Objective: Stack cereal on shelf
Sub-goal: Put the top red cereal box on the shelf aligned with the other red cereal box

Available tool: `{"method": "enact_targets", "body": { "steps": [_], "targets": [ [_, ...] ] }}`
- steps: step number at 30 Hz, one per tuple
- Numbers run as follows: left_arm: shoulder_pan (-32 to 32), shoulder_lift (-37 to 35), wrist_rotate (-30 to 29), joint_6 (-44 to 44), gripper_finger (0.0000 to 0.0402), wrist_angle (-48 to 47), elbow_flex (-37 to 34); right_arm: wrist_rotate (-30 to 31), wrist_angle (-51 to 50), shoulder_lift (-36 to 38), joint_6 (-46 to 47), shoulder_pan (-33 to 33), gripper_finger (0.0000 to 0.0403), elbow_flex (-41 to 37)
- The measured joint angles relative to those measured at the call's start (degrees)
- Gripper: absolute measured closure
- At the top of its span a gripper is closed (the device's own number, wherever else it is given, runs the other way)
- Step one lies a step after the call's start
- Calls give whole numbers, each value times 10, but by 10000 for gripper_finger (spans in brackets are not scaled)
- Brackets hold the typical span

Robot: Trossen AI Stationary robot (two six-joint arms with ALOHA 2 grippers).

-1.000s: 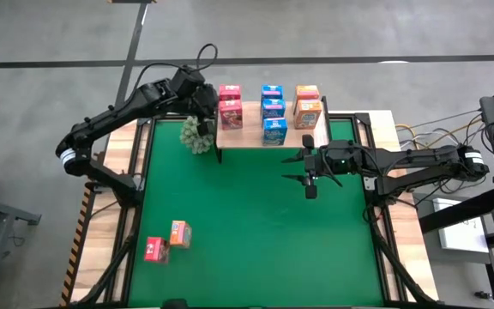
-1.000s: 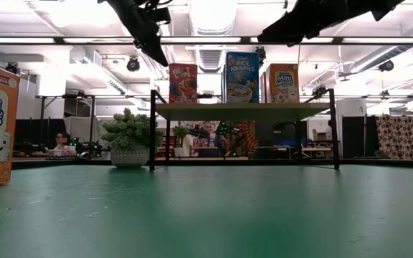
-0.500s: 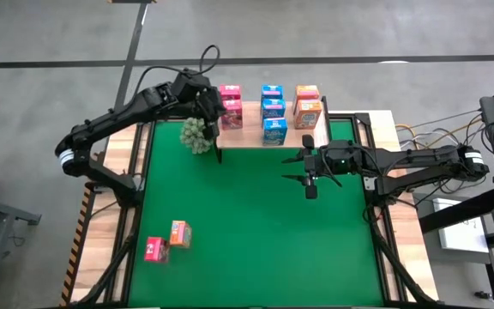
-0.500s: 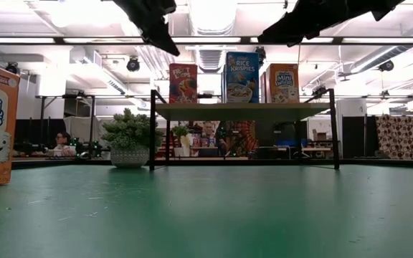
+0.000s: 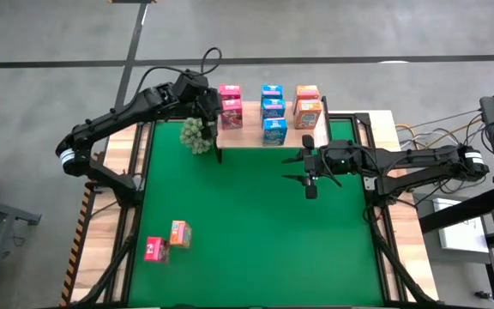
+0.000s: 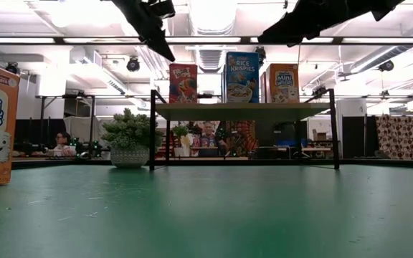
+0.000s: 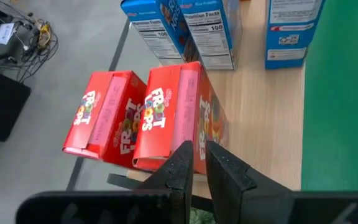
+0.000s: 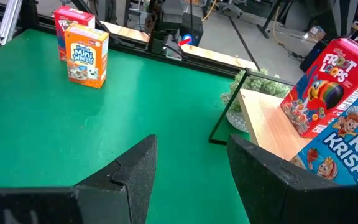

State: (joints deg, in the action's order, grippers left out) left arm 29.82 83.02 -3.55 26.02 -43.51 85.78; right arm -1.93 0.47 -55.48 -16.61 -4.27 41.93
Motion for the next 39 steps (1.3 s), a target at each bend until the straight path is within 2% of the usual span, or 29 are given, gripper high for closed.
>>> {"method": "enact_targets", "body": {
  "steps": [7,11,14,21,34,39],
  "targets": [
    [-1,-3,3,0,375,-7,5,0,0,0,0,0,218,0],
    [-3,-4,67,5,375,-46,1,0,-1,0,0,0,218,0],
    [-3,0,71,0,375,-40,-13,0,-2,0,-1,0,218,0],
    [-1,3,-2,-2,375,9,-33,0,-2,0,0,0,218,0],
    [0,3,-6,-10,375,9,-33,0,-2,0,0,0,218,0],
    [0,3,-31,-10,375,9,-33,0,-2,0,0,0,218,0]
  ]
}}
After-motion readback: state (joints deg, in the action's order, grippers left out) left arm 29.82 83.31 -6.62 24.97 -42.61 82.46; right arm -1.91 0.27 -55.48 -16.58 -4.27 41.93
